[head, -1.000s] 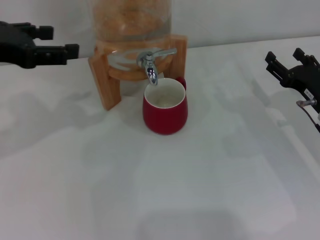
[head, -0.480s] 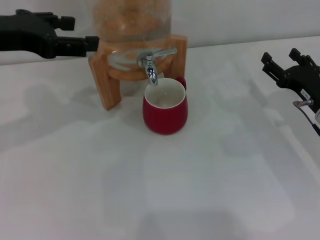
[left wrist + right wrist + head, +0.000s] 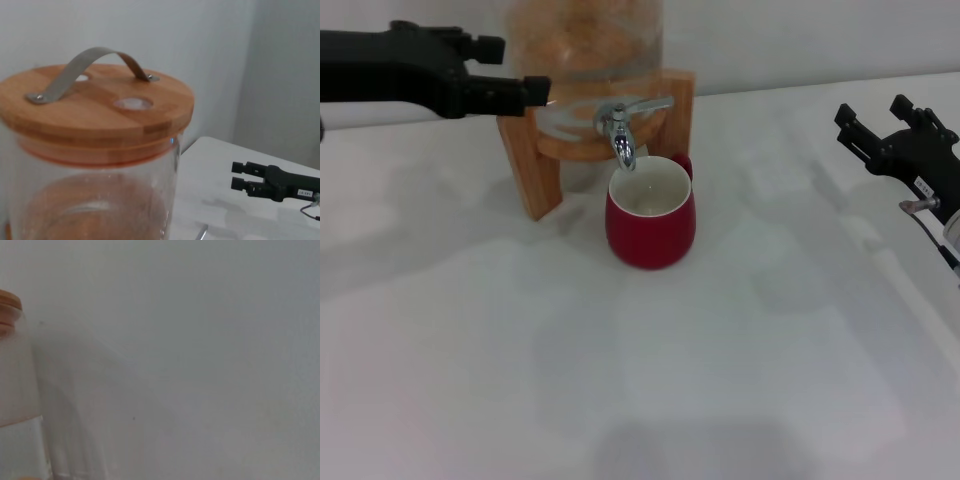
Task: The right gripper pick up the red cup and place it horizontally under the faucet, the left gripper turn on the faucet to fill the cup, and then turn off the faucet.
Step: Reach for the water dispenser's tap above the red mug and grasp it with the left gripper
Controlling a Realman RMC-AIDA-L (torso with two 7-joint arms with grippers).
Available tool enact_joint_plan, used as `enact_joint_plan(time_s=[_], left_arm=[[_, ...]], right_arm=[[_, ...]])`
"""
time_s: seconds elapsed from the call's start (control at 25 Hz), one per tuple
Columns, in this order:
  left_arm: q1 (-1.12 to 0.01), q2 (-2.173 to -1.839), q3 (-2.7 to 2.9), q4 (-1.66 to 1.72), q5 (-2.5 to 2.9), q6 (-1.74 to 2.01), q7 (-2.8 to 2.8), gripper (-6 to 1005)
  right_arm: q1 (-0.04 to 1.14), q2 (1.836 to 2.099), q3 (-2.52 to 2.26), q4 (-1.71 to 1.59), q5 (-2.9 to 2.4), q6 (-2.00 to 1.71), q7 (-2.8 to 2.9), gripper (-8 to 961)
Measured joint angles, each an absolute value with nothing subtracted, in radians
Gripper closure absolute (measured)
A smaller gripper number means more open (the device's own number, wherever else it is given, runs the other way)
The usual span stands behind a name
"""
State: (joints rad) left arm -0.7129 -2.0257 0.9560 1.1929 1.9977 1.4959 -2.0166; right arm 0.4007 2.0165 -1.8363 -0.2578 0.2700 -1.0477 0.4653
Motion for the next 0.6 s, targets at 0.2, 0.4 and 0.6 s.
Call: enact_joint_plan(time_s=[0.2,0.4,0.6], left_arm=[[-0.747,-2.029,0.955,1.148,2.003,1.477,-1.984,170],[-0.779,-2.030,0.956,1.109,2.003,1.471,-1.957,169],[-0.805,-2.035,0.958,1.070,2.010,1.460,-1.944,169]], right_arm=[[0.401,2.017,-1.839,-0.258,0.270,-1.049,0.462,123],[0.401,2.017,-1.841,-0.258,0.270,-1.052,0.459,123],[0.400,2.017,-1.842,-0.258,0.270,-1.053,0.448,123]])
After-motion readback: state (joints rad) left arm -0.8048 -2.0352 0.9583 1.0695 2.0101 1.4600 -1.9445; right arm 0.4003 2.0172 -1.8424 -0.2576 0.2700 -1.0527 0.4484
